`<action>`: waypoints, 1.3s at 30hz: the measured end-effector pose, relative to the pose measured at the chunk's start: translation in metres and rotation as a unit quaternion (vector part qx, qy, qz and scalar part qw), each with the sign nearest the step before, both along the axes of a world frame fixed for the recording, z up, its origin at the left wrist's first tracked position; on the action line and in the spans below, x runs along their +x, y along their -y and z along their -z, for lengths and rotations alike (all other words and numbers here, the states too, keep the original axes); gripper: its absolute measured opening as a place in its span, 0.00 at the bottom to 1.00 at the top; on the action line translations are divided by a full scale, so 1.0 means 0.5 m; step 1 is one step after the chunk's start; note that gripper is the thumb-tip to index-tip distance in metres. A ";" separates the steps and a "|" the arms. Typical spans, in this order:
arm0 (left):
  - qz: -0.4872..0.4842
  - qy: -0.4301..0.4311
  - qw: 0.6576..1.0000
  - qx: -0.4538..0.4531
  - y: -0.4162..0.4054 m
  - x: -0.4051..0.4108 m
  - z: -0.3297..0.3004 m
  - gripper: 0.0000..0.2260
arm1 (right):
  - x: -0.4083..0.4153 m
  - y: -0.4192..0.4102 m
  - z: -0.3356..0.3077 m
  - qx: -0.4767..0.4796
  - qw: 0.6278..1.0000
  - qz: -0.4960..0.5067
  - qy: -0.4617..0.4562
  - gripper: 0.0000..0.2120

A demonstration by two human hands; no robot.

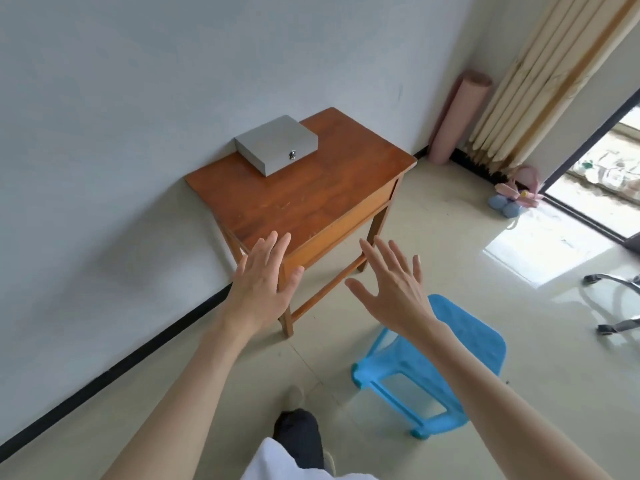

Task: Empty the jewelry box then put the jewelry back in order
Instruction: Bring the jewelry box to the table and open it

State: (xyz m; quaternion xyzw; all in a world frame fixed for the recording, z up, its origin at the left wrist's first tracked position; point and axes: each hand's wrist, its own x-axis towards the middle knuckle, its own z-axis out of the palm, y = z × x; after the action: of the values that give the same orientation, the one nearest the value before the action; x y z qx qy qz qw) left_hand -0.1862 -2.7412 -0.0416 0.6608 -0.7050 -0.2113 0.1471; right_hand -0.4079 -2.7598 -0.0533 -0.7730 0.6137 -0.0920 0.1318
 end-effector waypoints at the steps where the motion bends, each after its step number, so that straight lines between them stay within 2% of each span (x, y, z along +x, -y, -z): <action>1: 0.002 0.001 1.000 0.002 0.039 -0.001 0.007 0.28 | -0.002 0.033 0.005 0.001 1.000 0.005 -0.001 0.33; 7: 0.025 0.003 1.000 -0.006 0.303 0.011 0.035 0.27 | 0.007 0.273 0.021 0.012 0.999 0.031 -0.001 0.32; 13: 0.041 -0.005 0.999 -0.008 0.551 0.032 0.011 0.28 | 0.038 0.493 -0.001 0.005 0.998 0.054 -0.012 0.35; 22: 0.006 -0.009 1.000 0.020 0.765 0.049 0.039 0.27 | 0.035 0.751 0.019 0.011 0.999 0.032 -0.034 0.35; 26: -0.056 -0.019 0.998 0.030 0.826 0.059 0.062 0.27 | 0.061 0.871 0.047 0.030 0.998 -0.032 -0.039 0.34; 31: -0.183 -0.018 0.982 0.044 0.878 0.072 0.113 0.28 | 0.090 1.030 0.088 0.055 0.983 -0.170 -0.031 0.34; 36: -0.334 0.002 0.940 0.076 0.879 0.058 0.175 0.30 | 0.101 1.137 0.144 0.108 0.955 -0.275 -0.001 0.36; 39: -0.411 0.023 0.905 0.108 0.865 0.048 0.208 0.36 | 0.114 1.167 0.183 0.138 0.941 -0.309 0.003 0.38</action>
State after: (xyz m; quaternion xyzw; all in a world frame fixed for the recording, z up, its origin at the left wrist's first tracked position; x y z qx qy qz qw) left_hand -0.1622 -3.1736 -0.1455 0.9086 -0.3468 -0.1918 0.1321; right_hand -0.3507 -3.3434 -0.1449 -0.8985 0.3511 0.0363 0.2608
